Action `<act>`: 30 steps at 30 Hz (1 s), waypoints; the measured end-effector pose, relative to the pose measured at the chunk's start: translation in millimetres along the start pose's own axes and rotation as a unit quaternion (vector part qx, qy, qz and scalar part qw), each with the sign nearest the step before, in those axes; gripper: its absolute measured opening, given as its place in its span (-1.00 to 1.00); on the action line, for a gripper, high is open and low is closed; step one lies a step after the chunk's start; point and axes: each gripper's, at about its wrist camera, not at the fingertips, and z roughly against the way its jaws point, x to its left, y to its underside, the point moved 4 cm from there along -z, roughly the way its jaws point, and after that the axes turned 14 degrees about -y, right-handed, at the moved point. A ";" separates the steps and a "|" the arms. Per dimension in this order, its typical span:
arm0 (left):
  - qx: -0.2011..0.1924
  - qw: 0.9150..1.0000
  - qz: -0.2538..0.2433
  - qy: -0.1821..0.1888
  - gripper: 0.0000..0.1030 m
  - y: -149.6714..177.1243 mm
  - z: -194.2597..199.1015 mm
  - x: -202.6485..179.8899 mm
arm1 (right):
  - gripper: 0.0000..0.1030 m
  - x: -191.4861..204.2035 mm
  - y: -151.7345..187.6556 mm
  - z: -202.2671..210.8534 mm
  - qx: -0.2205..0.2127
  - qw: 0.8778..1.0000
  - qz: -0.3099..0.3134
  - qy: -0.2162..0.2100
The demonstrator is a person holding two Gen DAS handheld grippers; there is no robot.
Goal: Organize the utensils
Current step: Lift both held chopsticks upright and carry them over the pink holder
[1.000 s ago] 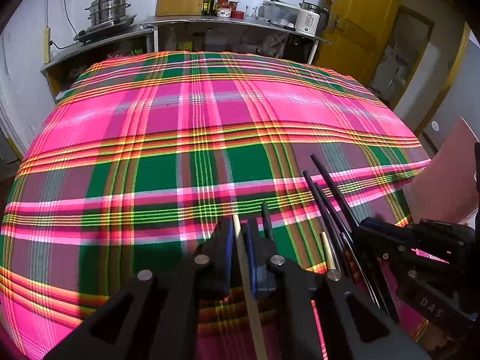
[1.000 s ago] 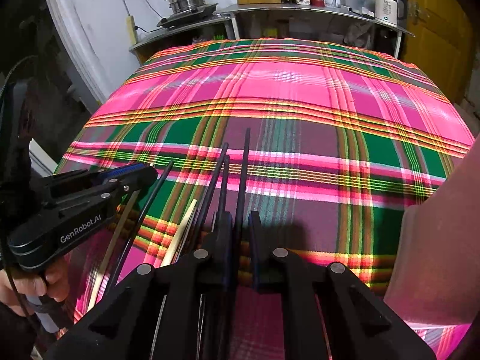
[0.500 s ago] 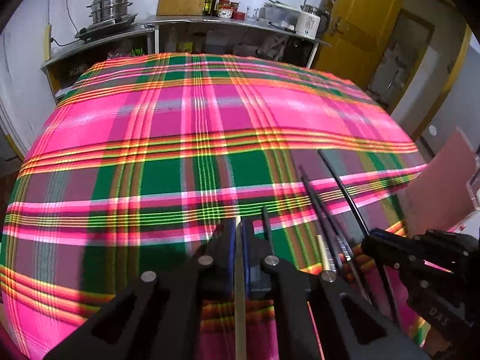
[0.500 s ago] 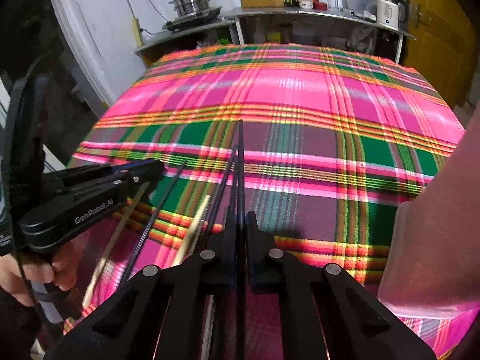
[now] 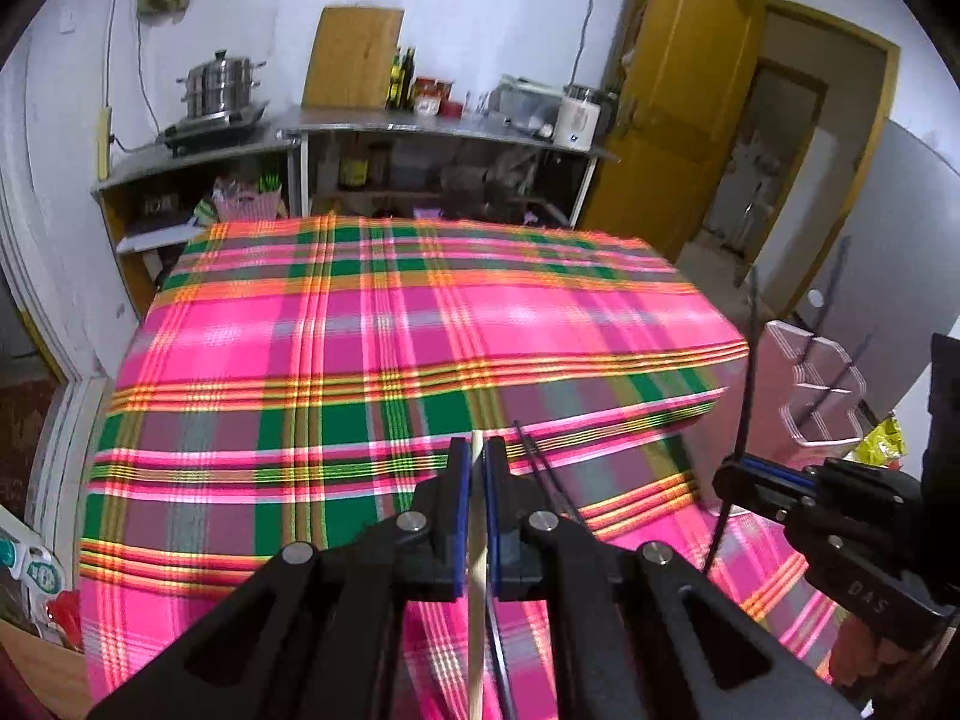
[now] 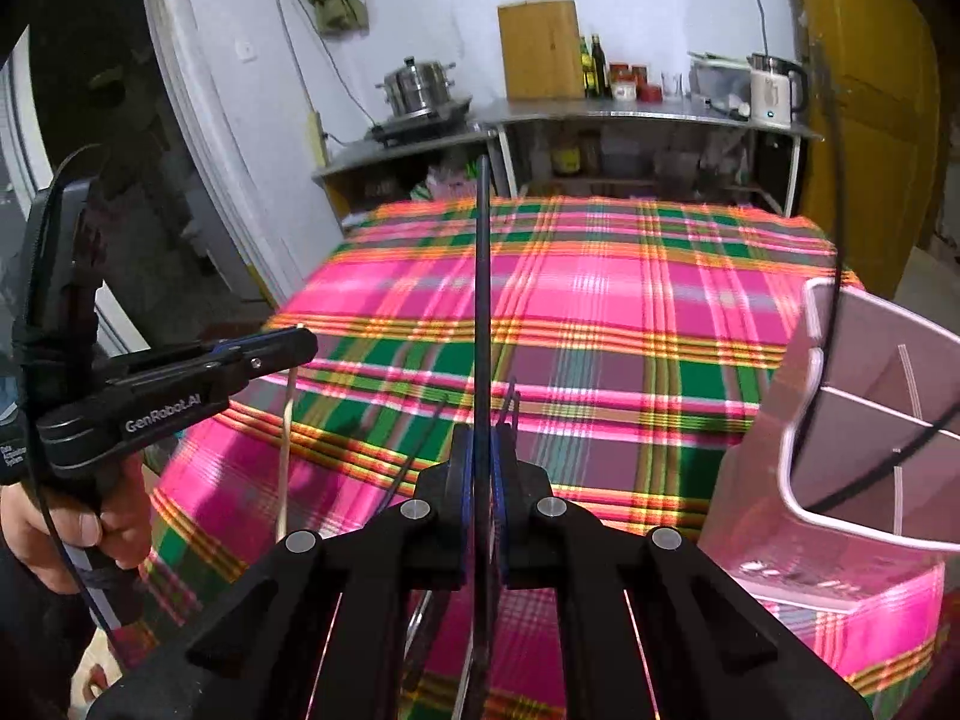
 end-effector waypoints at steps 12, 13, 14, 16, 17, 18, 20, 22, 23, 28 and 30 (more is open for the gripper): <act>-0.036 0.999 -0.004 0.022 -0.90 -8.7 59.7 -17.4 | -0.89 5.8 0.6 53.4 -0.046 0.999 -0.010 0.002; -0.039 0.999 -0.004 0.024 -0.90 -9.9 63.5 -19.1 | -0.89 5.0 1.2 56.8 -0.048 0.999 -0.012 0.002; -0.042 0.999 -0.005 0.025 -0.90 -11.4 66.9 -21.4 | -0.89 4.3 2.2 60.5 -0.051 0.999 -0.014 0.002; -0.045 0.999 -0.004 0.030 -0.90 -13.4 72.5 -25.9 | -0.89 2.9 4.1 68.6 -0.058 0.998 -0.018 0.003; -0.046 0.998 -0.004 0.035 -0.90 -14.8 75.2 -28.5 | -0.89 2.9 6.3 72.4 -0.060 0.998 -0.020 0.003; -0.047 0.998 -0.004 0.039 -0.90 -16.0 77.6 -31.5 | -0.89 1.4 6.4 75.3 -0.063 0.998 -0.023 0.003; -0.048 0.998 -0.004 0.046 -0.90 -17.4 81.1 -38.6 | -0.89 -2.3 8.4 83.0 -0.070 0.997 -0.028 0.003; -0.047 0.997 -0.006 0.056 -0.90 -18.3 84.4 -47.7 | -0.89 -5.0 9.6 90.4 -0.074 0.997 -0.033 0.004; -0.045 0.997 -0.008 0.062 -0.90 -18.8 86.3 -53.1 | -0.89 -5.2 10.3 93.6 -0.076 0.996 -0.035 0.004; -0.042 0.995 -0.024 0.089 -0.90 -19.5 91.6 -85.7 | -0.89 -12.4 16.2 113.5 -0.089 0.995 -0.044 0.015; -0.041 0.993 -0.029 0.103 -0.90 -21.8 92.6 -99.7 | -0.89 -16.9 17.5 122.2 -0.095 0.994 -0.049 0.019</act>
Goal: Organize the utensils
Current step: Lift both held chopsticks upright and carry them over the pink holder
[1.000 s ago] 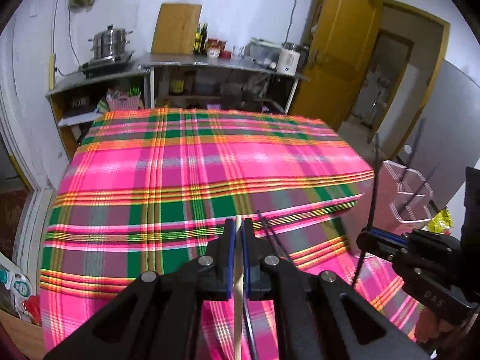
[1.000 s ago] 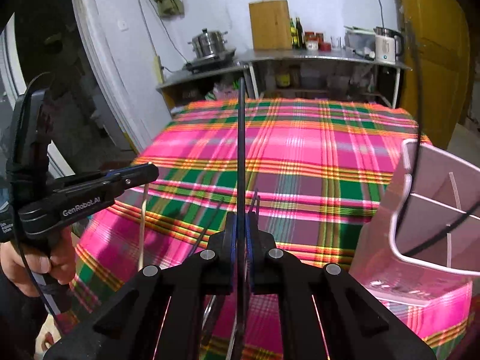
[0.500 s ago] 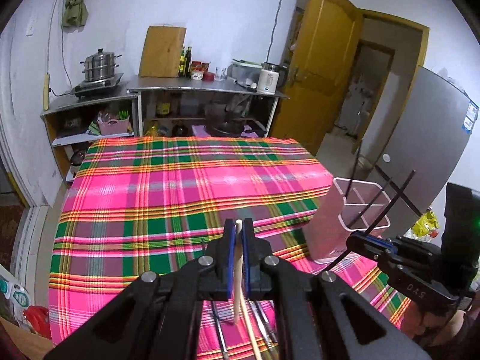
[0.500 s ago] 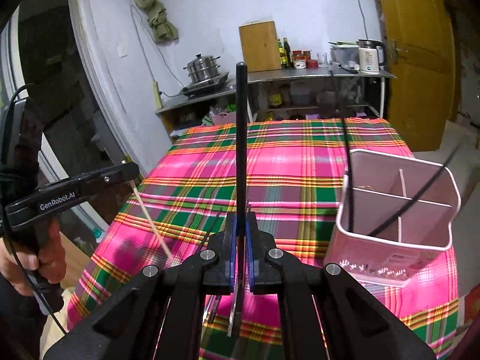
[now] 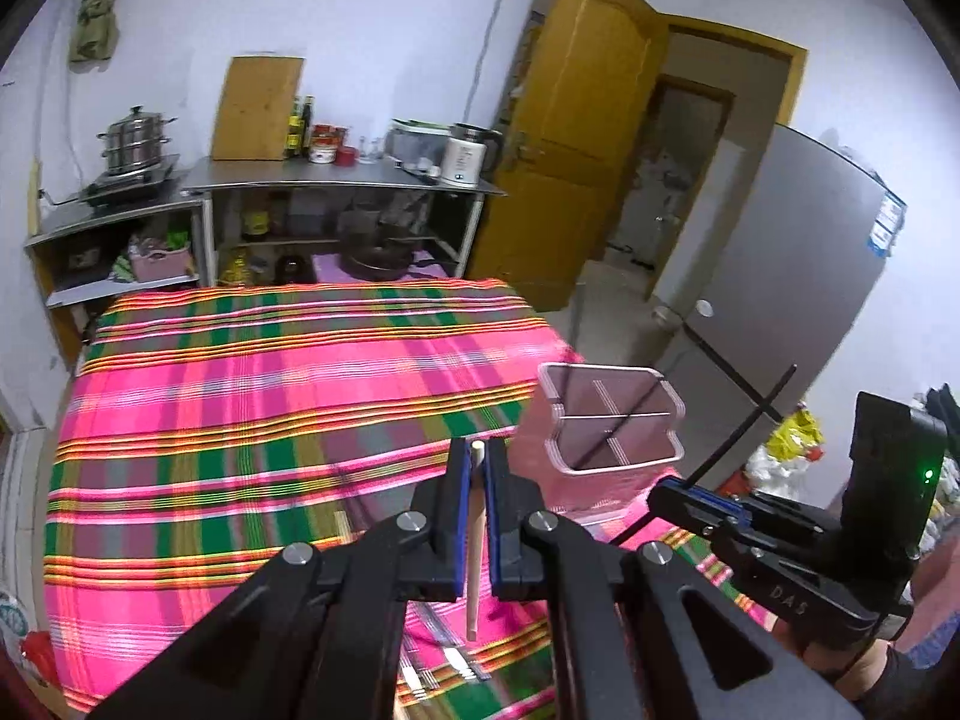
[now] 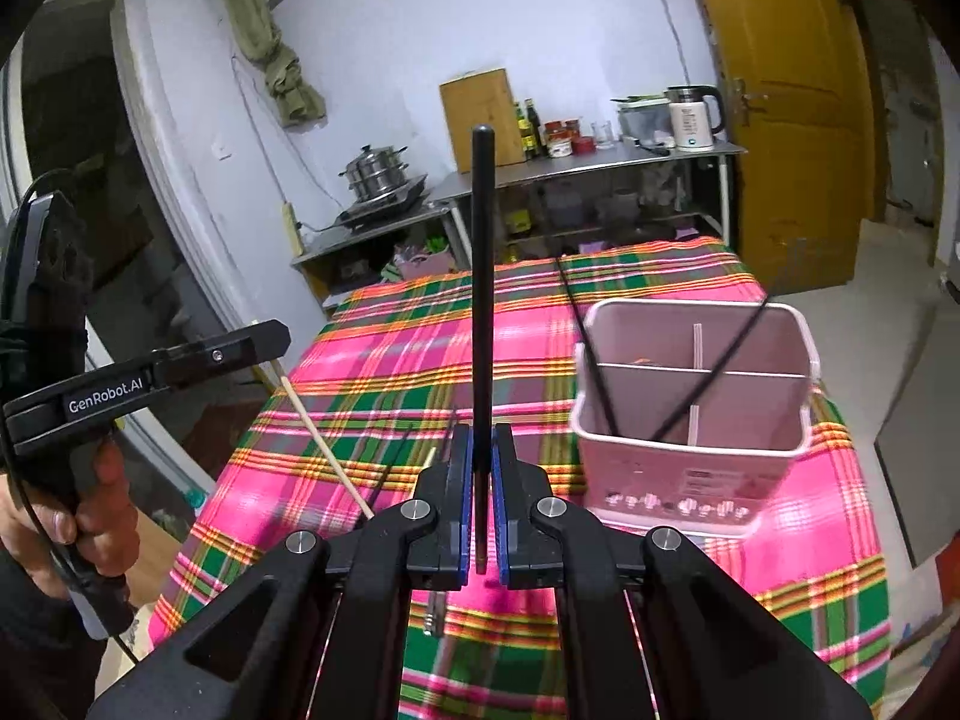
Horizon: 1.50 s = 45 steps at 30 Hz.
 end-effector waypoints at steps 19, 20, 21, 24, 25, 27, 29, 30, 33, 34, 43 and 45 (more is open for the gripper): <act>-0.053 0.996 0.004 0.068 -0.90 -91.5 -2.7 -69.6 | -0.89 -35.3 -60.8 65.0 -0.087 0.995 -0.005 0.049; -0.056 0.996 0.003 0.067 -0.90 -95.0 -5.0 -71.0 | -0.89 -36.5 -62.8 64.7 -0.088 0.995 -0.006 0.050; -0.058 0.996 0.003 0.066 -0.90 -97.6 -8.2 -72.5 | -0.89 -38.1 -64.8 63.8 -0.090 0.995 -0.006 0.051; -0.060 0.996 0.009 0.065 -0.90 -101.6 -19.4 -74.0 | -0.89 -43.8 -67.8 59.1 -0.091 0.994 -0.007 0.058; -0.060 0.996 0.011 0.065 -0.90 -101.6 -22.5 -73.7 | -0.89 -46.4 -68.3 56.5 -0.090 0.994 -0.007 0.060; -0.057 0.996 0.016 0.063 -0.90 -100.4 -32.3 -72.6 | -0.89 -50.9 -67.7 52.6 -0.088 0.994 -0.010 0.064; -0.049 0.997 0.021 0.064 -0.90 -96.6 -44.6 -72.2 | -0.89 -58.8 -65.5 46.8 -0.084 0.994 -0.016 0.068; -0.044 0.997 0.023 0.063 -0.90 -94.0 -50.3 -71.3 | -0.89 -62.2 -64.7 44.5 -0.082 0.994 -0.019 0.068; -0.026 0.997 0.032 0.064 -0.90 -84.9 -67.2 -68.7 | -0.89 -75.2 -59.1 33.9 -0.070 0.994 -0.035 0.072; -0.022 0.997 0.033 0.062 -0.90 -81.4 -72.0 -67.7 | -0.89 -77.9 -56.8 30.8 -0.067 0.994 -0.038 0.072; 0.003 0.998 0.026 0.054 -0.90 -58.5 -95.3 -67.3 | -0.89 -97.5 -34.4 1.8 -0.024 0.995 -0.061 0.071; 0.008 0.998 0.023 0.055 -0.89 -54.9 -97.4 -66.7 | -0.89 -99.4 -30.2 -2.6 -0.015 0.995 -0.066 0.072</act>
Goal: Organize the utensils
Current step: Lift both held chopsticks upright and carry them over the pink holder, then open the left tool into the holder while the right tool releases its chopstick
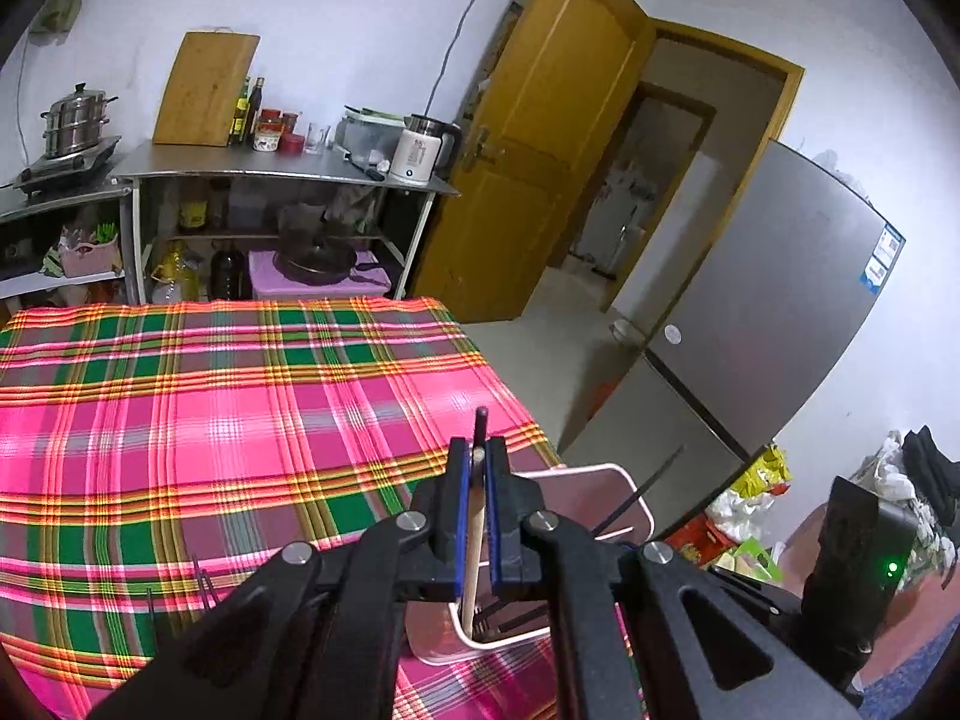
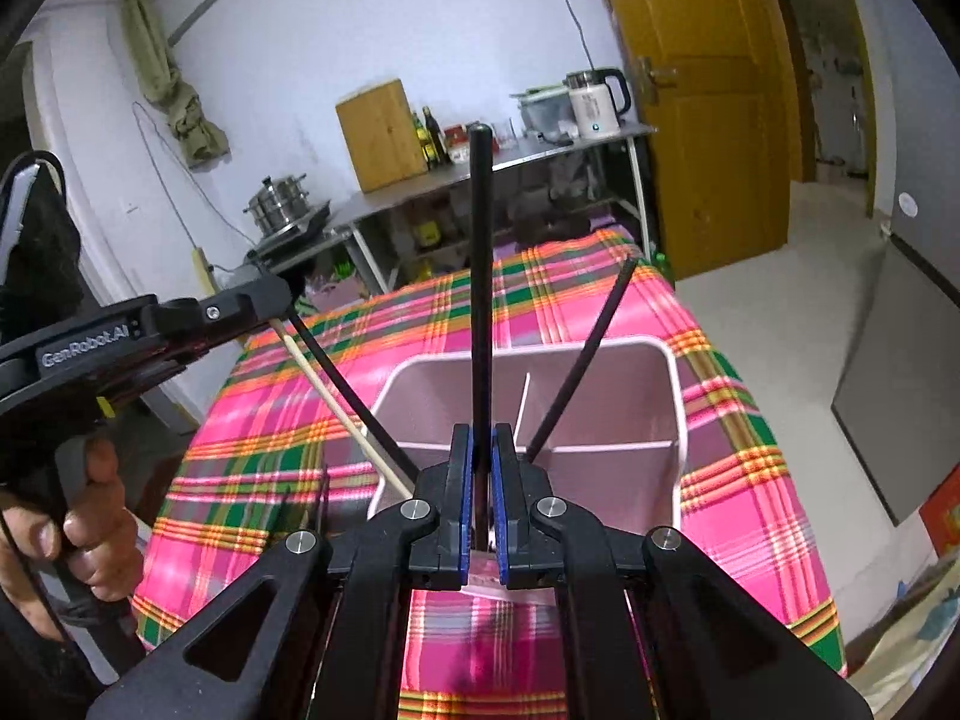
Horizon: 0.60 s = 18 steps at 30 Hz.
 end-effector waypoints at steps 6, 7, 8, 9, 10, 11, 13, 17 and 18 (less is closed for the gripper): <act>0.007 1.000 -0.004 -0.003 -0.57 5.0 -1.2 2.2 | -0.81 -1.8 2.3 -5.9 0.013 1.000 -0.003 0.007; 0.005 1.000 -0.003 -0.002 -0.55 4.9 1.2 3.0 | -0.76 -1.8 1.8 -4.4 0.011 1.000 -0.004 0.008; 0.003 1.000 -0.002 0.000 -0.53 4.7 4.0 3.7 | -0.76 -2.3 1.2 -2.9 0.009 1.000 -0.004 0.009; -0.001 1.000 -0.002 0.000 -0.51 4.7 7.6 4.8 | -0.75 -1.2 0.0 0.5 0.005 1.000 -0.004 0.010; -0.006 1.000 -0.003 -0.001 -0.50 3.9 11.7 5.5 | -0.75 -0.7 -0.6 3.1 0.002 1.000 -0.003 0.010; -0.011 1.000 -0.005 -0.003 -0.48 3.4 16.4 7.3 | -0.75 0.2 -1.2 6.6 -0.002 1.000 -0.002 0.011; -0.021 1.000 -0.006 -0.007 -0.47 1.6 26.6 10.9 | -0.74 1.6 -1.3 11.8 -0.008 1.000 0.000 0.013; -0.038 0.999 -0.007 -0.016 -0.35 3.3 48.8 22.2 | -0.73 4.9 -1.1 22.7 -0.021 1.000 0.003 0.014; -0.042 0.999 -0.006 -0.019 -0.29 3.1 52.8 25.7 | -0.73 6.3 0.0 25.9 -0.024 1.000 0.003 0.014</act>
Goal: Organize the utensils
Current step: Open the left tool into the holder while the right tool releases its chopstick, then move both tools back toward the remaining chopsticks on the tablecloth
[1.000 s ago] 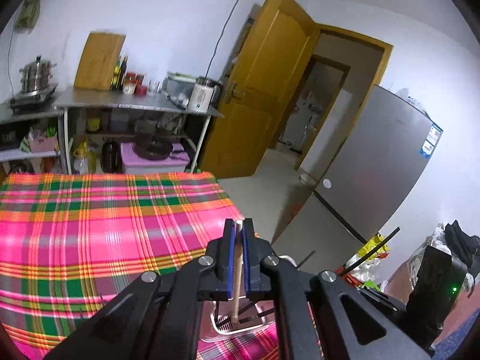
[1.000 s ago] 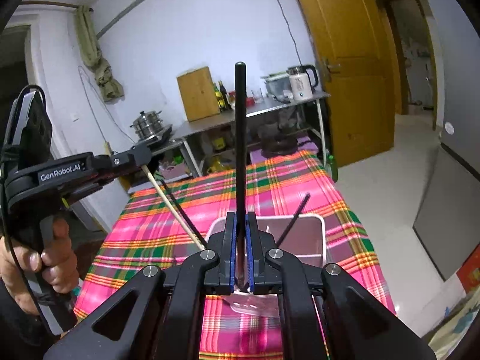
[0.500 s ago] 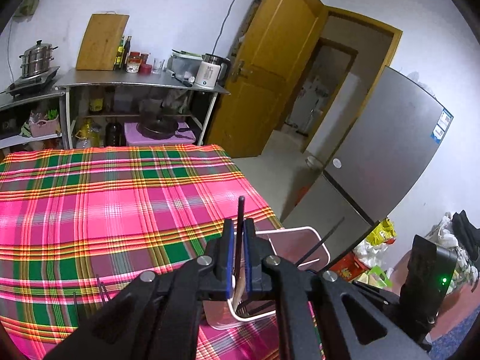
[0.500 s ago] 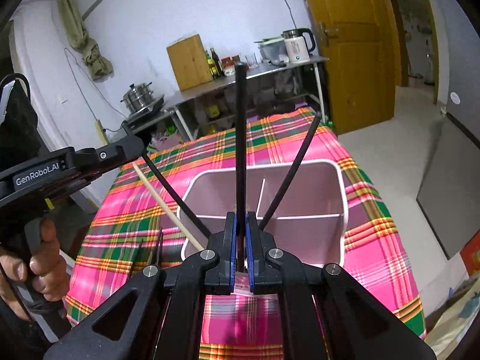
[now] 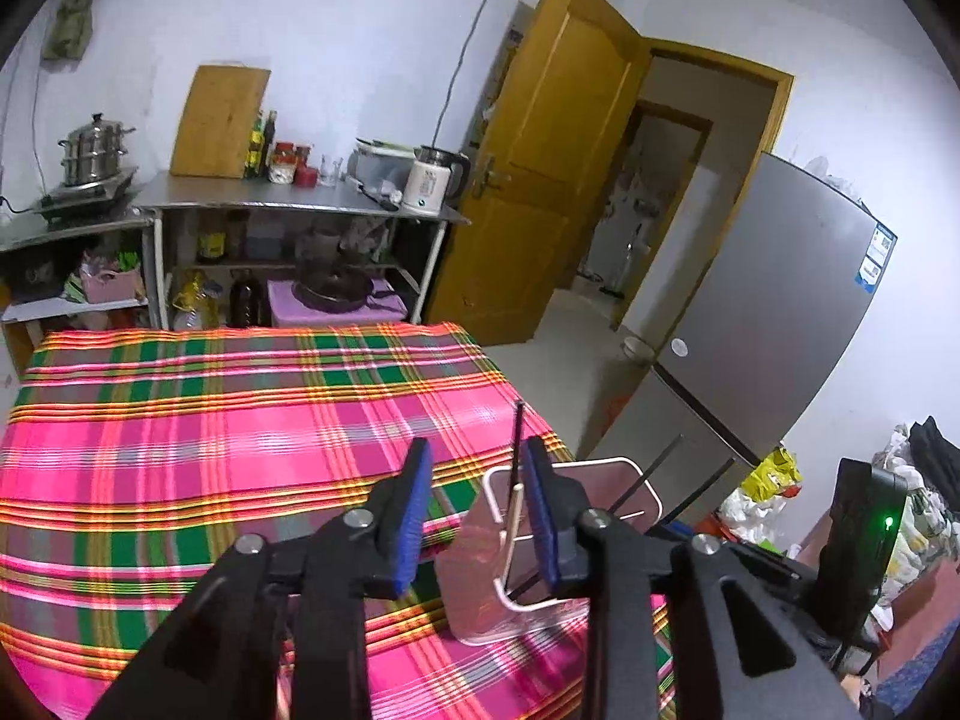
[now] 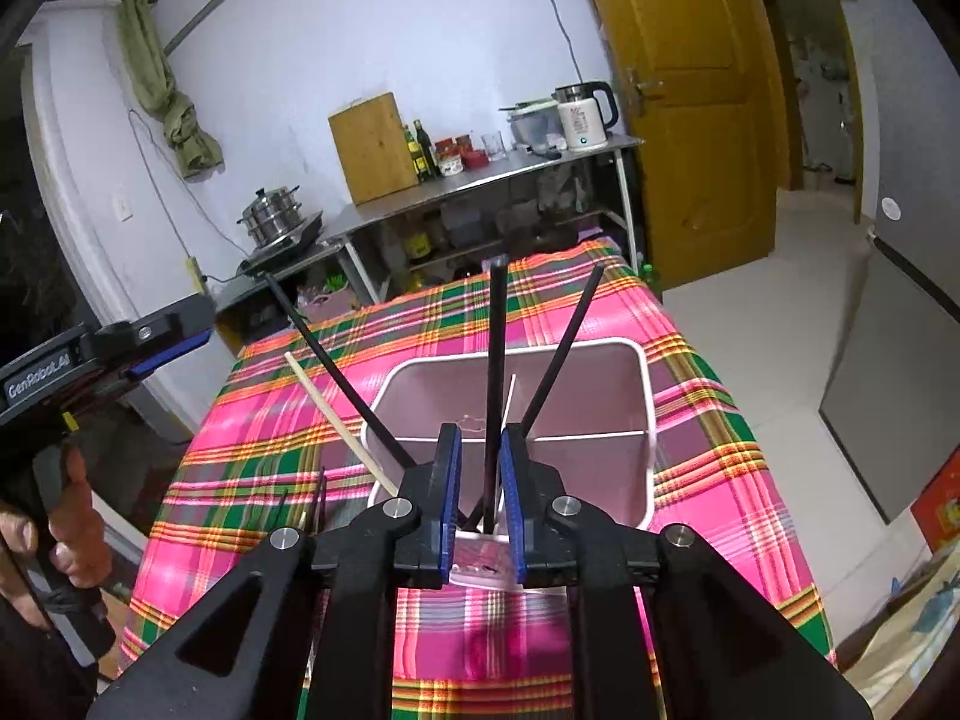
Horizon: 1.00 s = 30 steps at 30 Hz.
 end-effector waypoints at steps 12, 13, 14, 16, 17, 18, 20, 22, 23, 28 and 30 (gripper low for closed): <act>0.006 0.998 0.021 -0.062 -0.27 41.2 29.1 63.3 | -0.72 17.5 17.1 27.9 -0.017 1.000 0.014 -0.018; 0.009 0.997 0.021 -0.068 -0.27 47.3 29.6 66.4 | -0.72 20.1 19.6 28.0 -0.015 1.000 0.017 -0.022; 0.013 0.997 0.022 -0.074 -0.27 53.6 29.6 70.4 | -0.72 22.6 22.4 28.0 -0.012 0.999 0.020 -0.026; 0.023 0.996 0.026 -0.081 -0.27 64.4 28.7 77.4 | -0.73 30.0 29.1 27.0 -0.006 0.999 0.029 -0.033; 0.027 0.996 0.030 -0.084 -0.27 69.7 29.4 82.1 | -0.73 32.4 31.8 26.4 -0.003 0.999 0.033 -0.037; 0.031 0.995 0.034 -0.088 -0.27 73.3 28.8 86.1 | -0.73 36.9 36.3 24.8 0.001 0.998 0.038 -0.043; 0.038 0.994 0.042 -0.095 -0.27 85.2 30.9 93.6 | -0.73 42.8 43.3 22.2 0.009 0.998 0.043 -0.049; 0.046 0.993 0.047 -0.102 -0.27 95.2 30.8 101.6 | -0.73 48.0 50.5 17.9 0.019 0.997 0.049 -0.055; 0.051 0.992 0.049 -0.107 -0.28 101.2 30.0 105.4 | -0.73 48.9 53.7 16.6 0.023 0.997 0.050 -0.058; 0.079 0.987 0.055 -0.127 -0.27 129.7 21.1 120.9 | -0.73 59.2 70.1 3.5 0.047 0.995 0.055 -0.072; 0.089 0.986 0.057 -0.130 -0.28 137.7 15.7 124.3 | -0.73 63.3 75.7 -2.8 0.057 0.994 0.057 -0.076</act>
